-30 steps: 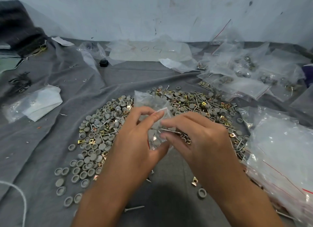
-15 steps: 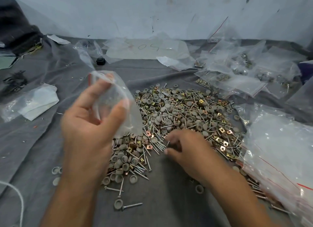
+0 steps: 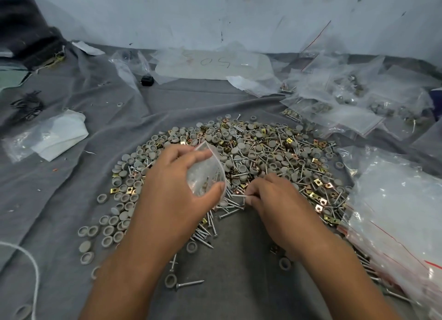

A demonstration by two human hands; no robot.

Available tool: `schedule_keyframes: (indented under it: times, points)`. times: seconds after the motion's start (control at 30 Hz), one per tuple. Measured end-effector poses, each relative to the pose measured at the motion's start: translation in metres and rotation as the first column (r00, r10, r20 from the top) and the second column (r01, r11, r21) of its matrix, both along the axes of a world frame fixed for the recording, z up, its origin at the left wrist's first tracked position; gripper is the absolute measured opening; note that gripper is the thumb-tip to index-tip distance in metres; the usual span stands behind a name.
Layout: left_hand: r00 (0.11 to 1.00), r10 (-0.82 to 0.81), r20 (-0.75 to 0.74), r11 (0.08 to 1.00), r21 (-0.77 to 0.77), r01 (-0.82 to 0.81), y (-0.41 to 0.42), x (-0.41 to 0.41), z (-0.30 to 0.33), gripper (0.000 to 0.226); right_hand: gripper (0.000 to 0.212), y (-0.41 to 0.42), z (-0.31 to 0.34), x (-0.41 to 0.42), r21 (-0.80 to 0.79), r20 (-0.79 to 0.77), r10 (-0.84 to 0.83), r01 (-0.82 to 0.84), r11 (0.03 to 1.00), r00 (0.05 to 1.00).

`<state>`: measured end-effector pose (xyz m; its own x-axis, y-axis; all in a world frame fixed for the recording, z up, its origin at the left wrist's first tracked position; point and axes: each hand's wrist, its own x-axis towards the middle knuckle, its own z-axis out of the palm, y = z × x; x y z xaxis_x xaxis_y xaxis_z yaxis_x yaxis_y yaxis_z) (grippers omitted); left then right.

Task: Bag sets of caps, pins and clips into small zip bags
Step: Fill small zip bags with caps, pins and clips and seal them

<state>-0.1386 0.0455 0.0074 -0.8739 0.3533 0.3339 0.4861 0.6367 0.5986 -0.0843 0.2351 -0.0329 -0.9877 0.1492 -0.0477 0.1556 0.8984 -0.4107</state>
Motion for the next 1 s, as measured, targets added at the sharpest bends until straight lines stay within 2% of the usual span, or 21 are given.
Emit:
schedule_keyframes:
  times: [0.17, 0.3, 0.37, 0.43, 0.53, 0.67, 0.73, 0.87, 0.93, 1.0]
  points:
    - [1.0, 0.009, 0.017, 0.999, -0.042, -0.008, 0.003, -0.001, -0.004, 0.062, 0.014, -0.008, 0.001, -0.004, 0.05, 0.06, 0.03, -0.033, 0.998, 0.998]
    - [0.999, 0.006, 0.045, 0.993, -0.115, -0.001, 0.003, -0.001, -0.011, 0.062, 0.009, -0.001, -0.002, 0.001, 0.119, 0.022, 0.069, -0.071, 0.99, 0.997]
    - [0.999, -0.001, 0.036, 0.991, -0.132, 0.006, 0.004, 0.0, -0.013, 0.063, 0.006, 0.007, 0.001, 0.001, 0.001, 0.002, 0.039, -0.039, 0.999, 0.999]
    - [1.0, -0.006, 0.022, 0.992, -0.128, 0.009, 0.005, 0.001, -0.014, 0.063, 0.012, 0.014, 0.009, 0.001, -0.187, -0.053, 0.002, -0.012, 0.982, 0.999]
    - [1.0, -0.016, 0.02, 0.994, -0.11, 0.018, 0.009, 0.003, -0.016, 0.062, 0.013, 0.019, 0.02, 0.002, -0.365, -0.197, -0.003, -0.071, 0.928, 0.98]
    - [0.999, -0.037, 0.01, 0.995, -0.093, 0.038, 0.014, 0.005, -0.017, 0.06, 0.011, 0.014, 0.025, 0.002, -0.46, -0.268, 0.007, -0.135, 0.878, 0.963]
    - [0.999, -0.041, 0.003, 0.995, -0.096, 0.041, 0.015, 0.006, -0.018, 0.06, 0.008, 0.014, 0.029, 0.002, -0.542, -0.315, -0.02, -0.163, 0.825, 0.949]
    - [0.999, -0.048, -0.003, 0.995, -0.086, 0.048, 0.014, 0.006, -0.018, 0.06, 0.012, 0.015, 0.041, 0.006, -0.6, -0.462, -0.114, -0.215, 0.771, 0.88]
    - [0.998, -0.061, 0.002, 0.995, -0.077, 0.061, 0.015, 0.007, -0.017, 0.06, 0.01, 0.011, 0.043, 0.008, -0.59, -0.482, -0.09, -0.247, 0.769, 0.871]
    - [0.998, -0.069, 0.004, 0.995, -0.071, 0.07, 0.017, 0.007, -0.016, 0.06, 0.009, 0.005, 0.041, 0.008, -0.514, -0.462, 0.001, -0.269, 0.814, 0.887]
